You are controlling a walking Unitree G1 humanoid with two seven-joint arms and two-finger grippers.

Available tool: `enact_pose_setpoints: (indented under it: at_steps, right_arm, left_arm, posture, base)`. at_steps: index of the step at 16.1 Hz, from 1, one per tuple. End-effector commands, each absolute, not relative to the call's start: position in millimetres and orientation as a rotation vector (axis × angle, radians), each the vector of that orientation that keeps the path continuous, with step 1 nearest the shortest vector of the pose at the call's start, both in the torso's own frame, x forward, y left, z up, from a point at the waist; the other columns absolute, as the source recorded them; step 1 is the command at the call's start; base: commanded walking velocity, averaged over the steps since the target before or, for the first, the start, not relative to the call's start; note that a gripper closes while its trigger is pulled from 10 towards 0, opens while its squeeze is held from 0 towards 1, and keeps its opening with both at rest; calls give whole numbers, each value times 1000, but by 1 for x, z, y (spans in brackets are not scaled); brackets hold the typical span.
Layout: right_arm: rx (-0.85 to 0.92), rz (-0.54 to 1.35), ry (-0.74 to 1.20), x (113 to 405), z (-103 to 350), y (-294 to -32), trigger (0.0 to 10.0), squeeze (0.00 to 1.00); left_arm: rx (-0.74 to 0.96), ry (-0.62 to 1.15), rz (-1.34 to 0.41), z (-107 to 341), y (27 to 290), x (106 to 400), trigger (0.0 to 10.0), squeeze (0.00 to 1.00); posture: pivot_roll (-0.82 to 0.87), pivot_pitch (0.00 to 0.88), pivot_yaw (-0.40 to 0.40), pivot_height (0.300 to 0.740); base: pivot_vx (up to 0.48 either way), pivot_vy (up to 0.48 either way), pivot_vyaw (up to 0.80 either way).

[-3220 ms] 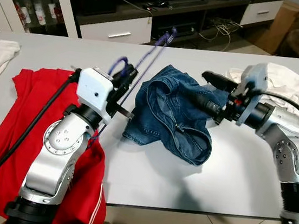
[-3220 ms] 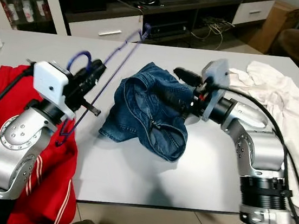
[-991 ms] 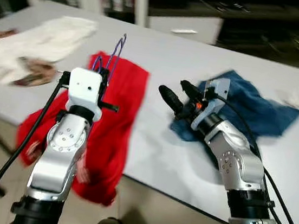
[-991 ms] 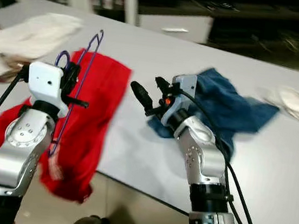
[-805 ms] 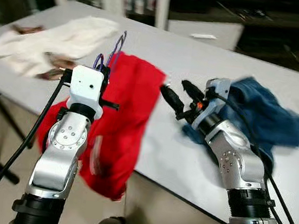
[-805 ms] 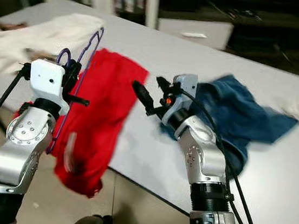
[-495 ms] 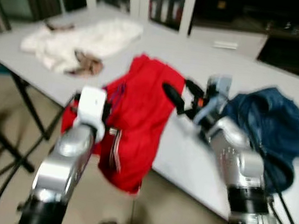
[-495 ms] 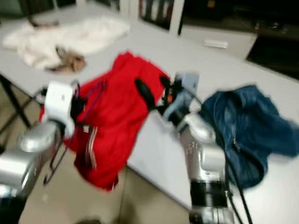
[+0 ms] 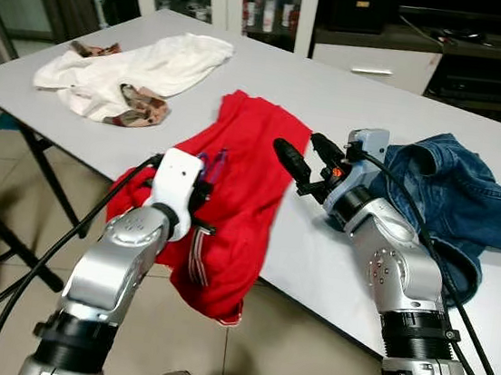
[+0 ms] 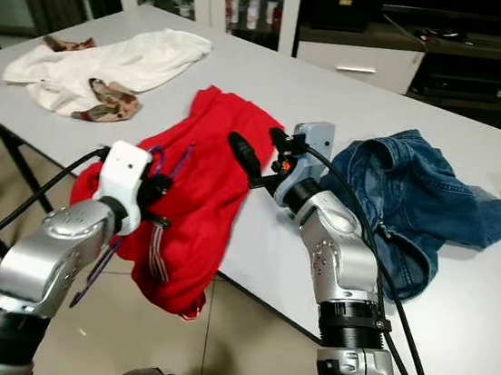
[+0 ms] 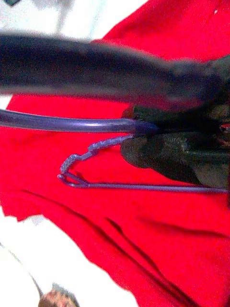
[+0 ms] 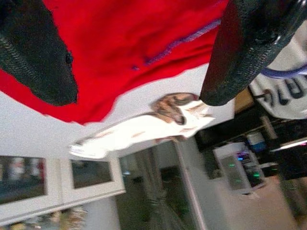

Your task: Hang hanger

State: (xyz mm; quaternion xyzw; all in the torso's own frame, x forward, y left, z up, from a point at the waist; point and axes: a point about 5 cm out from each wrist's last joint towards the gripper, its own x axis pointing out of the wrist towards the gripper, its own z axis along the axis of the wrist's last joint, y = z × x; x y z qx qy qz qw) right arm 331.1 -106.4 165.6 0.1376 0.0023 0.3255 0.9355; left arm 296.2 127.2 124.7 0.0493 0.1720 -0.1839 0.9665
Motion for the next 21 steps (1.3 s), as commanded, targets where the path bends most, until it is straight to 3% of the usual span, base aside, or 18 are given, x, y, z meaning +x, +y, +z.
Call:
enact_pose_setpoints:
  at_steps: [1,3,7,12,21]
  right_arm:
    - [287,729,-1,328,171,-100,10000,0]
    - [219,944,67,309,166,-90,10000,0]
    - [54,1145,263,285,139,-88,10000,0]
    - [-65,1069,447,294,113,-73,10000,0]
    - [-100,1011,482,303,109,-62,10000,0]
  left_arm:
    - [64,448,-442,104,119,291,10000,0]
    - [57,433,-451,104,117,295,10000,0]
    - [54,393,-431,110,124,302,10000,0]
    - [47,348,-420,117,127,306,10000,0]
    - [48,332,-419,119,127,307,10000,0]
  posture:
    - [14,0,55,736]
    - [4,0,55,736]
    - [4,0,53,736]
    - [15,0,50,736]
    - [19,0,47,736]
  base:
    - [0,0,0]
    - [0,0,0]
    - [0,0,0]
    - [0,0,0]
    - [0,0,0]
